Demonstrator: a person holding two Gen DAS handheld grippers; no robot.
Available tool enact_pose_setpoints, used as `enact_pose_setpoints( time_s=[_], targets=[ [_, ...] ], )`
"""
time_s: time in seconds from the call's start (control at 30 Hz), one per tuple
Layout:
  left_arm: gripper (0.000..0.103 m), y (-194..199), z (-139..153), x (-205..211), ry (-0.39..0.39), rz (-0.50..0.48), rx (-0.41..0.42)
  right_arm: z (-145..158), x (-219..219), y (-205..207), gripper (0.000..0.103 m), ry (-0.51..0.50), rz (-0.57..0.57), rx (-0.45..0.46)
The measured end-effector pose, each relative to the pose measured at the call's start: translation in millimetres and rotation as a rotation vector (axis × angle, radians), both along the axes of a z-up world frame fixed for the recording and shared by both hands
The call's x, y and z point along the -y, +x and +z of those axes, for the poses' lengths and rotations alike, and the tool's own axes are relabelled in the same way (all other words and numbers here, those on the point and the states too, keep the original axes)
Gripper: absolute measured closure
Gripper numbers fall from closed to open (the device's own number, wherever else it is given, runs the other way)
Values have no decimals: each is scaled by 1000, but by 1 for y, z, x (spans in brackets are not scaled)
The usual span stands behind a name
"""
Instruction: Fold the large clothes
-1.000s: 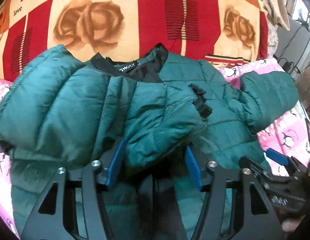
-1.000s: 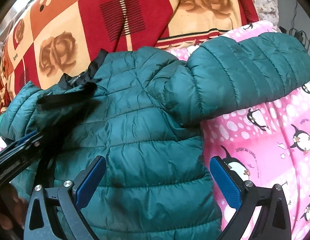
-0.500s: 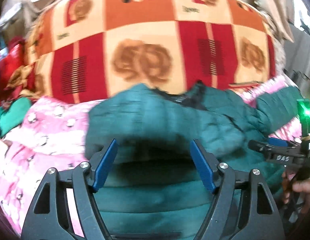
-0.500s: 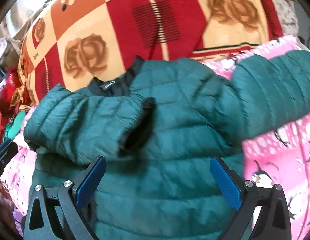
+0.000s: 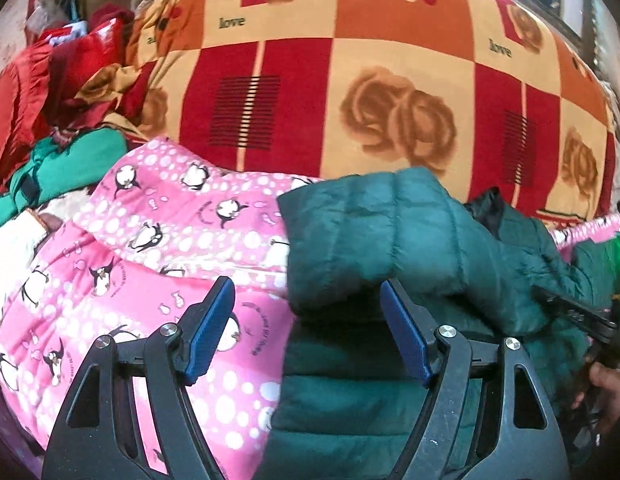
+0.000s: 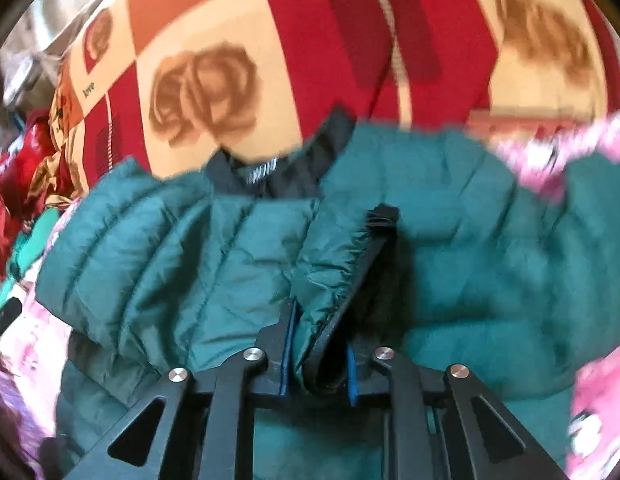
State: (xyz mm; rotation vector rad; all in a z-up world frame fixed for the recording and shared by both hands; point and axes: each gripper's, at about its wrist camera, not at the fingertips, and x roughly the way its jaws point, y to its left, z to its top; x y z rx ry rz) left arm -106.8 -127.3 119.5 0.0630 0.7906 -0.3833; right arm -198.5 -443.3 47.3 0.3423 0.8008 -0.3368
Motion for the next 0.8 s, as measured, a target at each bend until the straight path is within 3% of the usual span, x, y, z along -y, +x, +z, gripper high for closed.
enact_pose_setpoints(
  time_s=[0.17, 0.3, 0.37, 0.47, 0.5, 0.57, 0.67, 0.8],
  targets=[
    [27, 14, -7, -1, -17, 21, -27, 17, 29, -3, 86, -115, -70, -11],
    [27, 15, -17, 9, -1, 10, -44, 5, 44, 2, 86, -182, -113, -67],
    [27, 17, -22, 16, 21, 4, -48, -12, 52, 8, 86, -175, -118, -114],
    [27, 21, -29, 25, 29, 3, -71, -26, 61, 8, 86, -105, -119, -112],
    [27, 23, -28, 26, 16, 1, -76, -24, 64, 6, 84, -92, -128, -107],
    [27, 26, -26, 29, 0, 6, -73, -15, 66, 0, 53, -92, -170, -90],
    [27, 33, -22, 38, -27, 5, -71, 7, 61, -11, 50, -75, -169, -11],
    [27, 46, -26, 63, -34, -8, -84, 27, 33, 9, 49, -25, -14, 37]
  ],
)
